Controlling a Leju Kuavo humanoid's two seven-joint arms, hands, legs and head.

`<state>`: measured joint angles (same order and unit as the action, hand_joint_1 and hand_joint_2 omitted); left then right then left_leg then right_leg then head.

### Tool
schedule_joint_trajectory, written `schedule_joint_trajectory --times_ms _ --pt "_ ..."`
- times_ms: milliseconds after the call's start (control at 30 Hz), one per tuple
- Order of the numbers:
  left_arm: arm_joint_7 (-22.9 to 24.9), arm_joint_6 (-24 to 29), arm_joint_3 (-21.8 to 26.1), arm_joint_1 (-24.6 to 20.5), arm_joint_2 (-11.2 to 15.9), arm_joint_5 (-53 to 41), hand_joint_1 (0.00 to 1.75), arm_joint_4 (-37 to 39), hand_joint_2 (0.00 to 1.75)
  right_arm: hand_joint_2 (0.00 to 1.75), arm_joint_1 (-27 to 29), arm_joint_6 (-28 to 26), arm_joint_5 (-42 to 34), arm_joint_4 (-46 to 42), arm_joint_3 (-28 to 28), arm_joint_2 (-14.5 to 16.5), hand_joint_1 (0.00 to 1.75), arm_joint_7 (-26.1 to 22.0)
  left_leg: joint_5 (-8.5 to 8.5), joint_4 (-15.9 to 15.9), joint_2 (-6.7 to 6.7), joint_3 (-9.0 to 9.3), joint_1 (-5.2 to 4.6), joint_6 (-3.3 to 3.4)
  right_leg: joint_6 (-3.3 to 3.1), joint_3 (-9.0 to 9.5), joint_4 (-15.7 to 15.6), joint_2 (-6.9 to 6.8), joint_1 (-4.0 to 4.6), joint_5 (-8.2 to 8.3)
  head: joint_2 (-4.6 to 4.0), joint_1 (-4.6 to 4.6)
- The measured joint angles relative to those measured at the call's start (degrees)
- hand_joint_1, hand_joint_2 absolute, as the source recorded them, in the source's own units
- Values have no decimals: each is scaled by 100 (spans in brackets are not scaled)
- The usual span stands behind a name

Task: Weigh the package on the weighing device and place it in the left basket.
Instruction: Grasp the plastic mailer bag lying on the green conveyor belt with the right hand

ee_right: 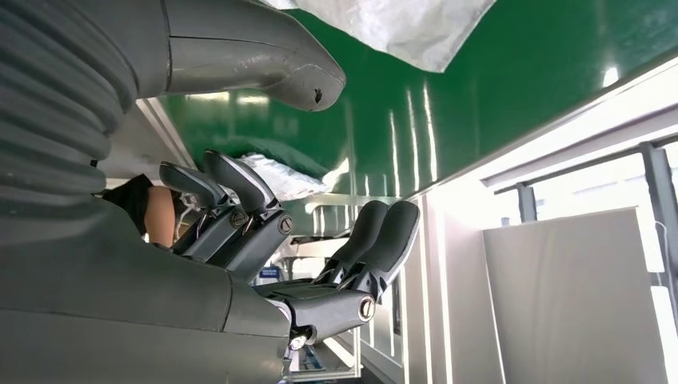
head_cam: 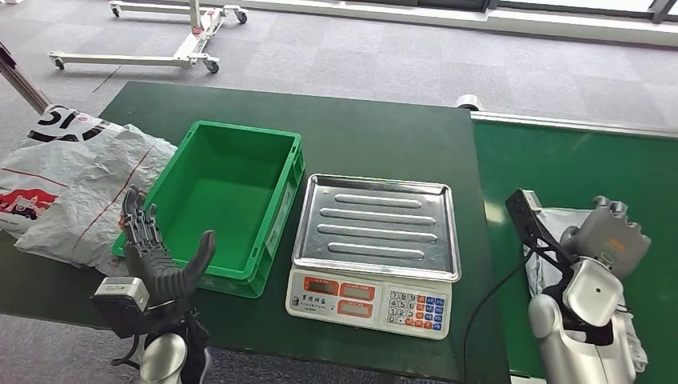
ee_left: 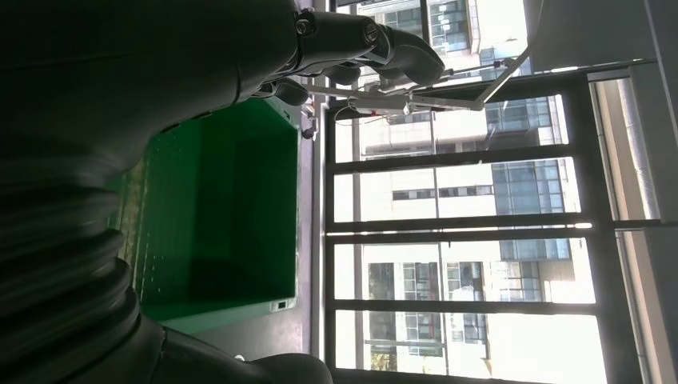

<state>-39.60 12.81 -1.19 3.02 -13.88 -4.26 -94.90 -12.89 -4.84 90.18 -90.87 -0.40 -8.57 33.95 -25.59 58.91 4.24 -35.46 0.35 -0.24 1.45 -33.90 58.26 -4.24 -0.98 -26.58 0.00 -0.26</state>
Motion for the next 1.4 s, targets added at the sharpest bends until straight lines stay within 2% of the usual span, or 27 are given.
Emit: schedule_joint_trajectory --times_ms 133,167,267,300,400,533,667,867,1333,1400 --pt "-14 -1 3 0 0 0 0 0 175 175 0 -135 0 -123 159 -52 175 77 -1 0 0 -1 0 -1 0 0 0 0 0 0 0 0" --pt "-19 -2 5 0 0 0 0 0 175 175 -3 -170 0 -160 222 -74 164 113 -2 0 0 -1 0 -1 0 0 0 0 0 0 0 0" --pt "-37 -9 10 1 0 0 0 0 175 175 -10 -215 0 -252 388 -111 34 142 -2 0 0 0 0 -3 0 -1 0 0 1 -1 0 0" --pt "-44 -14 11 1 0 0 0 0 175 131 -8 -209 0 -272 416 -113 0 121 -2 0 -1 0 1 -3 0 -1 0 -1 1 -3 0 0" --pt "-53 -50 15 2 0 0 0 1 175 0 29 74 -1 -291 414 -110 0 -39 -2 0 -4 1 1 -3 0 -1 0 -3 1 -5 0 0" --pt "-9 -108 16 -4 0 -1 0 30 175 0 38 414 -14 246 73 -116 0 -202 -3 0 -8 -1 0 -2 1 0 0 -7 -1 -7 0 0" --pt "34 -116 16 -4 0 -1 0 50 175 175 -149 231 -15 1367 -451 -206 0 -290 -6 1 -10 -3 -5 2 4 4 0 -9 -5 -3 0 1" --pt "116 -143 16 4 0 -1 0 -7 175 175 -340 142 -15 2300 -654 -245 0 -179 -5 0 -10 -1 -5 1 3 2 0 -11 -1 -3 0 0" --pt "130 -131 17 15 0 -11 0 -103 175 175 -587 180 -10 2790 -647 -258 0 -88 -5 -3 -9 -2 -4 0 2 3 0 -11 -3 -5 0 1" --pt "138 -122 21 20 0 -11 0 -136 175 175 -689 337 -37 2888 -611 -256 0 -274 -5 -3 -9 -2 -4 0 2 5 0 -11 -2 -5 0 1"
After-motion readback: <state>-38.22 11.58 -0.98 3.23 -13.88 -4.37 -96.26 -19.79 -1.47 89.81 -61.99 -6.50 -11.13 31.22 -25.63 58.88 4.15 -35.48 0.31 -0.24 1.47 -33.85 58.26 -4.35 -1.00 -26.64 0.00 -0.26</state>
